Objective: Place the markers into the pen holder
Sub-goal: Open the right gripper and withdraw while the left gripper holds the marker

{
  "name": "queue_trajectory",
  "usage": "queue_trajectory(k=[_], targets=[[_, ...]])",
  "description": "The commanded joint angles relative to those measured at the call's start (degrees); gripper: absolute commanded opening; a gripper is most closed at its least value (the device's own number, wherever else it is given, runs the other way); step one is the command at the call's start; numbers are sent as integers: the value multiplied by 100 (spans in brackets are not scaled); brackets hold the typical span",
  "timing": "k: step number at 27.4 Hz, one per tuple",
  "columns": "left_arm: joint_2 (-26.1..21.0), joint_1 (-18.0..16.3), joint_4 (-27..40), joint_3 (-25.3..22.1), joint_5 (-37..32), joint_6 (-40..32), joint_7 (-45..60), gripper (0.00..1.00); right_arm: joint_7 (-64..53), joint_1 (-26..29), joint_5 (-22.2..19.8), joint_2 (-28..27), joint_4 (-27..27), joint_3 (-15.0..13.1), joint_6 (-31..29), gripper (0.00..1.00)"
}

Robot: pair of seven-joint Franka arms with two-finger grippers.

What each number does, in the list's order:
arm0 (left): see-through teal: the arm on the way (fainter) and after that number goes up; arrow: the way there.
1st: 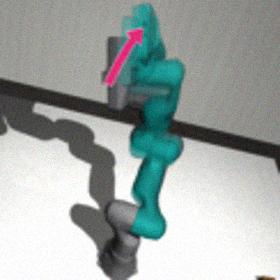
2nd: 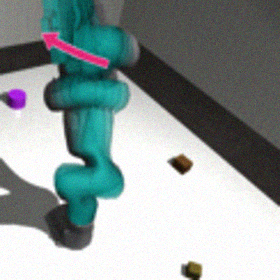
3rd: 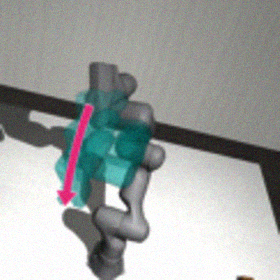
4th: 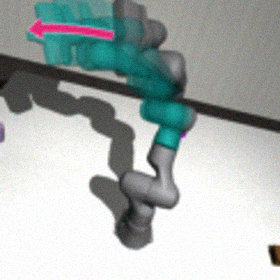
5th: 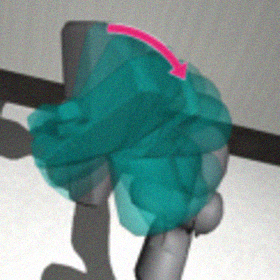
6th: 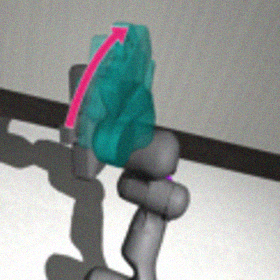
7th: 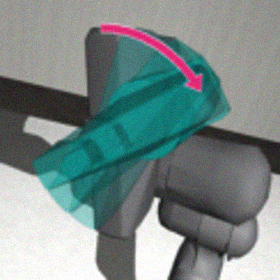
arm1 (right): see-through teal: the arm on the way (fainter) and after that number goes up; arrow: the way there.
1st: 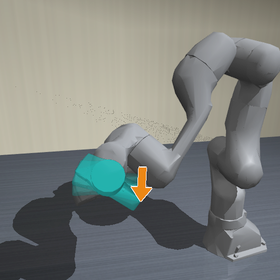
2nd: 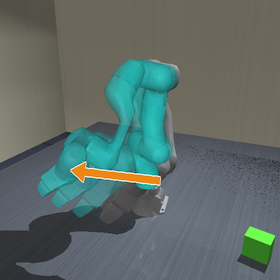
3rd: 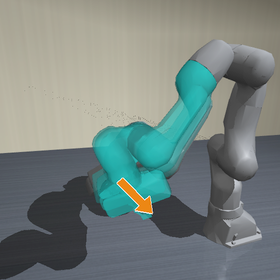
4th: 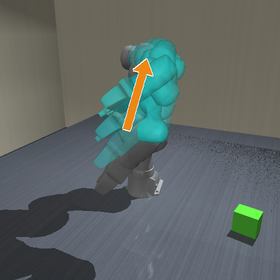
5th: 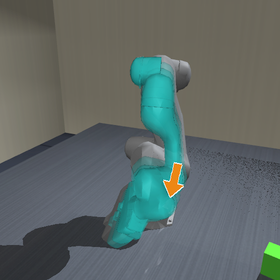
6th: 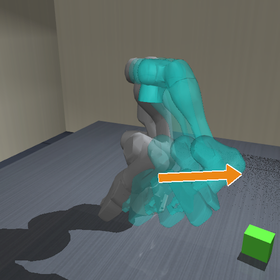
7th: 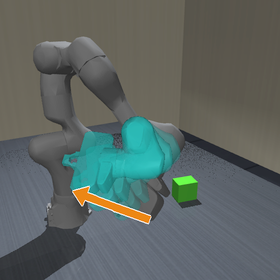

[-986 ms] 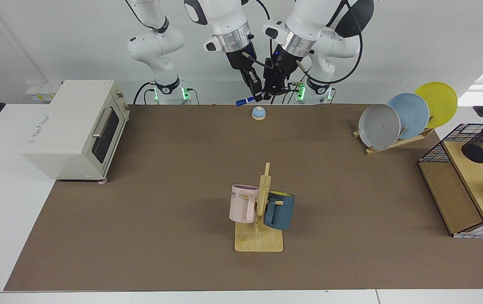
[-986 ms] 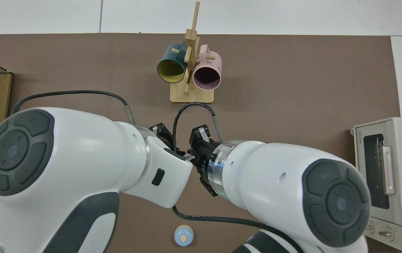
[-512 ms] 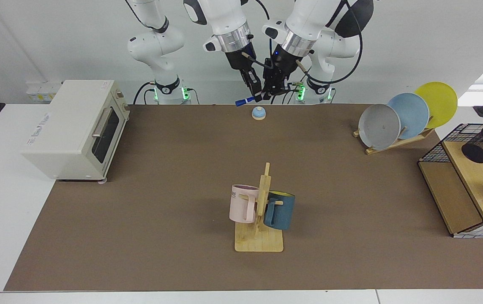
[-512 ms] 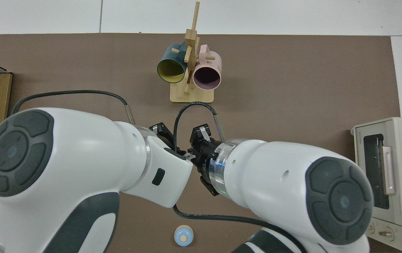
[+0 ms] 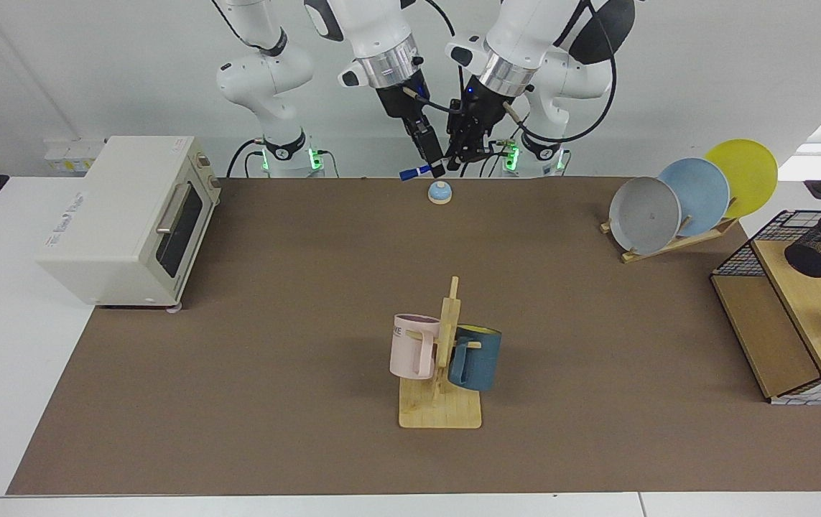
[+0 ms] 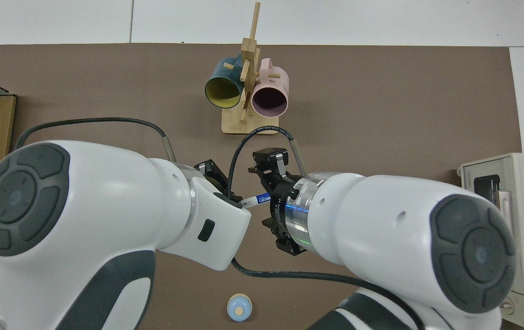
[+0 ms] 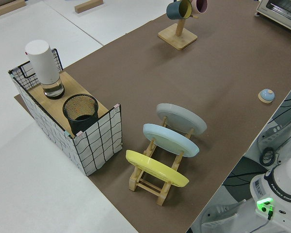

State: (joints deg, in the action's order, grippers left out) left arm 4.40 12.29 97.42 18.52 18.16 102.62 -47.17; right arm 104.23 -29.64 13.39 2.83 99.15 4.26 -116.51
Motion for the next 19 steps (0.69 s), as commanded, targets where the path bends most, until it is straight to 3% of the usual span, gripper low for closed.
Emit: queue_trajectory(k=[1, 11, 19], targets=[[105, 11, 93, -42, -41, 56, -20, 0, -193, 108, 6, 121, 25, 22, 137, 100], [114, -60, 14, -112, -50, 57, -29, 0, -1808, 520, -11, 279, 25, -13, 1059, 100], [122, -306, -47, -112, -67, -5, -90, 0, -3434, 907, -55, 464, 104, -13, 1745, 100]])
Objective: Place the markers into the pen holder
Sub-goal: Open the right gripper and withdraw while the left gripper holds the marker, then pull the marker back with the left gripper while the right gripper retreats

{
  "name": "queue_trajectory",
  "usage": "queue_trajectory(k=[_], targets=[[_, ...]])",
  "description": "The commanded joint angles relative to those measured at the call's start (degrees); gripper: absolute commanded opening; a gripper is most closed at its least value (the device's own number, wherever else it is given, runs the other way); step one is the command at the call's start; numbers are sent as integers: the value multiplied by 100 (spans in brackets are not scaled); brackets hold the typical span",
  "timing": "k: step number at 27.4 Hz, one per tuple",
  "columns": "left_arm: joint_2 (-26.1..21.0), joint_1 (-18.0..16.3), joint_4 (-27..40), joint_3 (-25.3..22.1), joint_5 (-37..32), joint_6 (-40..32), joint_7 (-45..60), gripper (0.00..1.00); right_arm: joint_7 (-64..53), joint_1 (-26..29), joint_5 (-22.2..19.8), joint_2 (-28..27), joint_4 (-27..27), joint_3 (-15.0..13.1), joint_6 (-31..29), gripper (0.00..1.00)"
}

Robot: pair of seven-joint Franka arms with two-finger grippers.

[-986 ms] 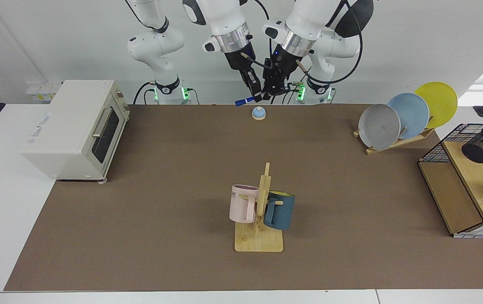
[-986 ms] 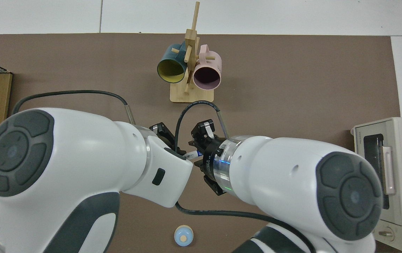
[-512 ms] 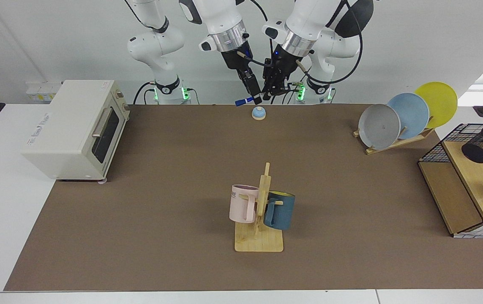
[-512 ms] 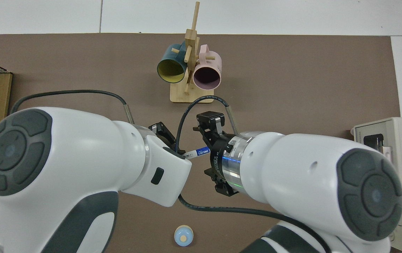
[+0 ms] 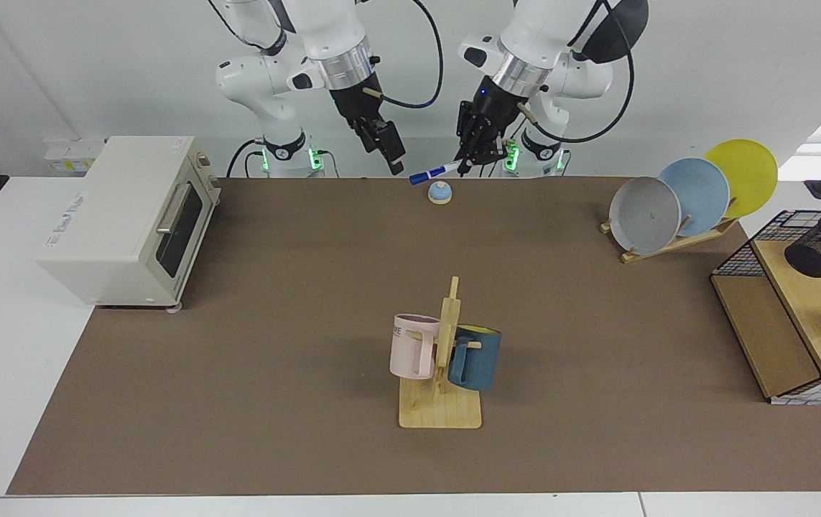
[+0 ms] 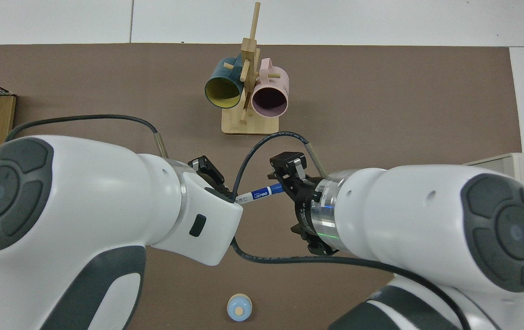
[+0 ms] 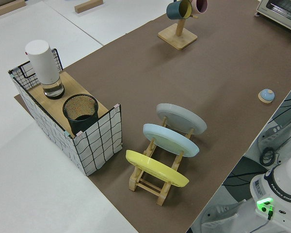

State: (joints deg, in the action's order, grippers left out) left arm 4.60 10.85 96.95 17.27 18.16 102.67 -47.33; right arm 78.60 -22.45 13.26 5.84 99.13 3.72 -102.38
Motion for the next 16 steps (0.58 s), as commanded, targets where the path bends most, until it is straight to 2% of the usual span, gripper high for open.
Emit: queue_trajectory(k=[1, 7, 16], targets=[[111, -180, -1, 14, -93, -45, -74, 0, -1064, 223, -104, 207, 124, 41, 402, 100], [128, -206, -1, 14, -321, -90, -30, 0, -2084, 276, -429, 312, 274, 41, 622, 100], [172, -355, -19, -83, -568, -248, 127, 0, -4140, 724, -904, 532, 652, 41, 675, 100]])
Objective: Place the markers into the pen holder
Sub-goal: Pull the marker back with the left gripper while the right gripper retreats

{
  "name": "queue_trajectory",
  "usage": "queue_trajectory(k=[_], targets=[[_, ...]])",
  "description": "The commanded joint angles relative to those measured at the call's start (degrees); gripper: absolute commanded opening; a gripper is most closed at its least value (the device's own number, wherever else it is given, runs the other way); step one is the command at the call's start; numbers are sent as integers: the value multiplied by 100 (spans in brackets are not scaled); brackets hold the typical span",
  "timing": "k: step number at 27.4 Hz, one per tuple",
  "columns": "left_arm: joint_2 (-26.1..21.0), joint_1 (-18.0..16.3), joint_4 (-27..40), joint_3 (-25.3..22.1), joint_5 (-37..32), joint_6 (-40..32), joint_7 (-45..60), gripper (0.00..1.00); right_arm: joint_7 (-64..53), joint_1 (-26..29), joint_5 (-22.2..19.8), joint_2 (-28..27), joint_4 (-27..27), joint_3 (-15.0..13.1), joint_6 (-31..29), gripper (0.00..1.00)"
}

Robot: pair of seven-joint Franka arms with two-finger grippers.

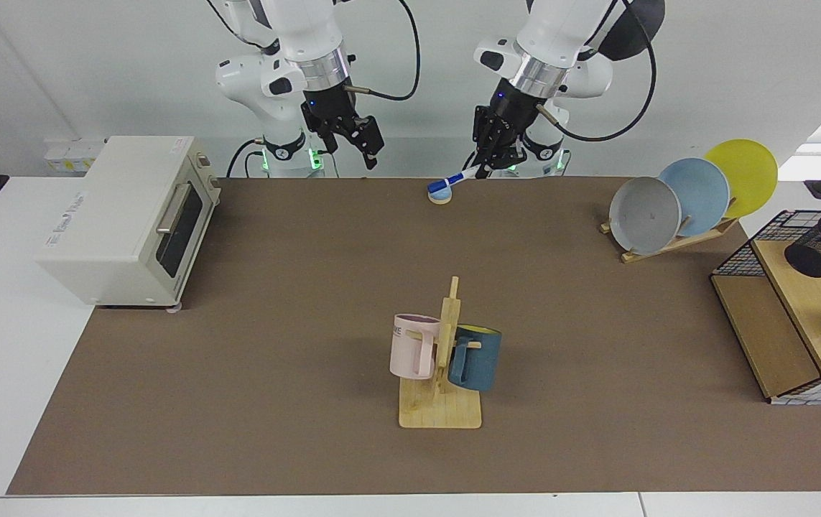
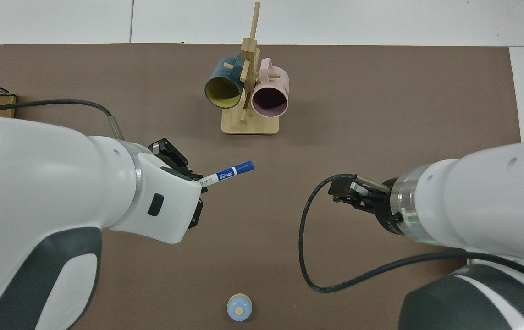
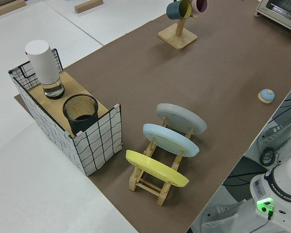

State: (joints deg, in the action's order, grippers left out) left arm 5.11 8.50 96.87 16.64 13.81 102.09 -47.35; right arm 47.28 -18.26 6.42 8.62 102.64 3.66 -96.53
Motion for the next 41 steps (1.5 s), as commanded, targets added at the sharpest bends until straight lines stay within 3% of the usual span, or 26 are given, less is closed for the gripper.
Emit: queue_trajectory(k=[1, 13, 24, 33, 41], targets=[[122, -129, -10, -20, -133, -207, 181, 0, -1167, 349, -255, 254, 300, 47, 125, 100], [131, -270, -186, -125, -484, -655, 595, 0, -3628, 1131, -668, 184, 265, 55, 249, 100], [104, -402, -362, -310, -484, -1209, 630, 0, -4314, 1395, -870, -71, -51, 38, 511, 100], [104, -446, -371, -310, -484, -1288, 621, 0, -4429, 1545, -949, -1212, -2036, 47, 1487, 100], [113, -446, -371, -319, -484, -1288, 630, 0, -4421, 1554, -1002, -1293, -2126, 47, 1470, 100]])
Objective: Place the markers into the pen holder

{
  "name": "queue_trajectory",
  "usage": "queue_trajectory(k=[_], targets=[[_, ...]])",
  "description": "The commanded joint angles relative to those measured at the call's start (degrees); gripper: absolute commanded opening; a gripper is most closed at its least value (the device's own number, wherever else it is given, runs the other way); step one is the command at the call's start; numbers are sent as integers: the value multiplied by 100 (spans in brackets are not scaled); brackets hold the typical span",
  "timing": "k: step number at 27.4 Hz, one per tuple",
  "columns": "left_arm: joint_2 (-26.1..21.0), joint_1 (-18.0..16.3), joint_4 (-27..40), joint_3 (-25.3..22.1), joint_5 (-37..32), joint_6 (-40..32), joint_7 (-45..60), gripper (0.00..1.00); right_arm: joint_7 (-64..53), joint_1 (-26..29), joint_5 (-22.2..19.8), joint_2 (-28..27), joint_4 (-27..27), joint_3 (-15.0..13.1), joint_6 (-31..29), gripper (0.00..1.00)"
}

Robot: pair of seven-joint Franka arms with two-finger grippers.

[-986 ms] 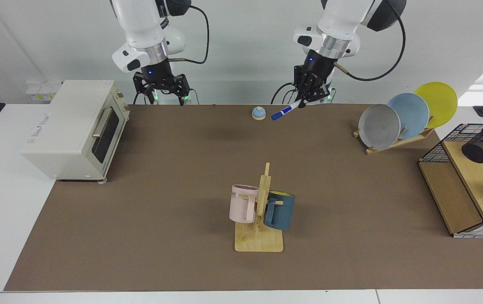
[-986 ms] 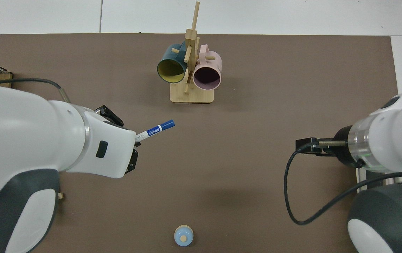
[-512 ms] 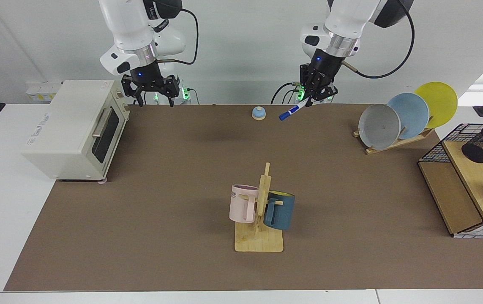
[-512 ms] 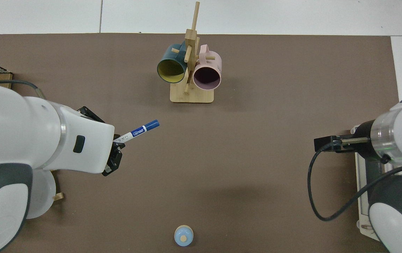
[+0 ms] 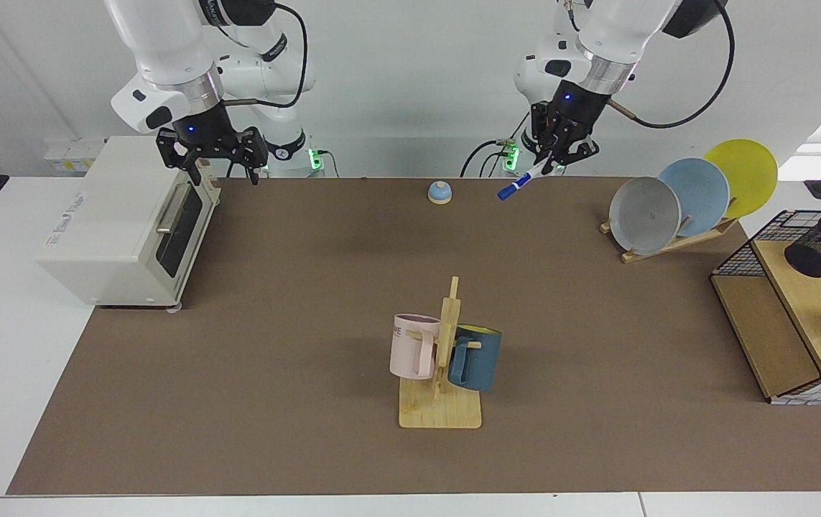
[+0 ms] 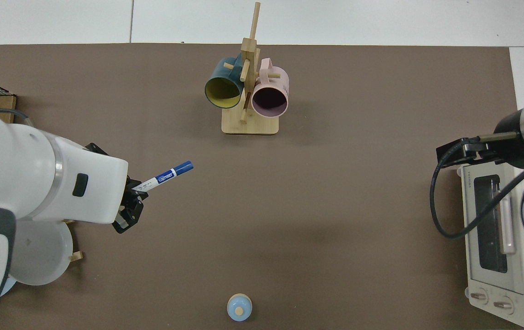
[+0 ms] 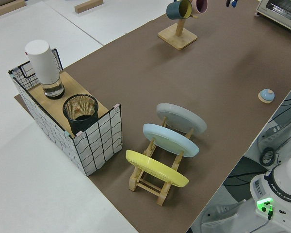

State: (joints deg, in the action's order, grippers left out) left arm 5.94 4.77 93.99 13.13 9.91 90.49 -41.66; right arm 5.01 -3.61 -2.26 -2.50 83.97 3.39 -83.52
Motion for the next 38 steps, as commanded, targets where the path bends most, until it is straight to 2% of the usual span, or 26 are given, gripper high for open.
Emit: queue_trajectory(k=[1, 7, 18, 38], targets=[[30, -72, -83, 40, -95, -128, 62, 0, -193, 97, -135, -163, -249, 74, 126, 100], [30, -72, -83, 40, -95, -128, 70, 0, -184, 255, -135, -14, -30, 74, 82, 100], [38, -72, -83, 40, -95, -128, 79, 0, -123, 273, -126, 628, 1007, 83, -182, 100], [38, -90, -83, 32, -95, -181, 79, 0, -140, 211, 15, 593, 955, 92, -199, 100]])
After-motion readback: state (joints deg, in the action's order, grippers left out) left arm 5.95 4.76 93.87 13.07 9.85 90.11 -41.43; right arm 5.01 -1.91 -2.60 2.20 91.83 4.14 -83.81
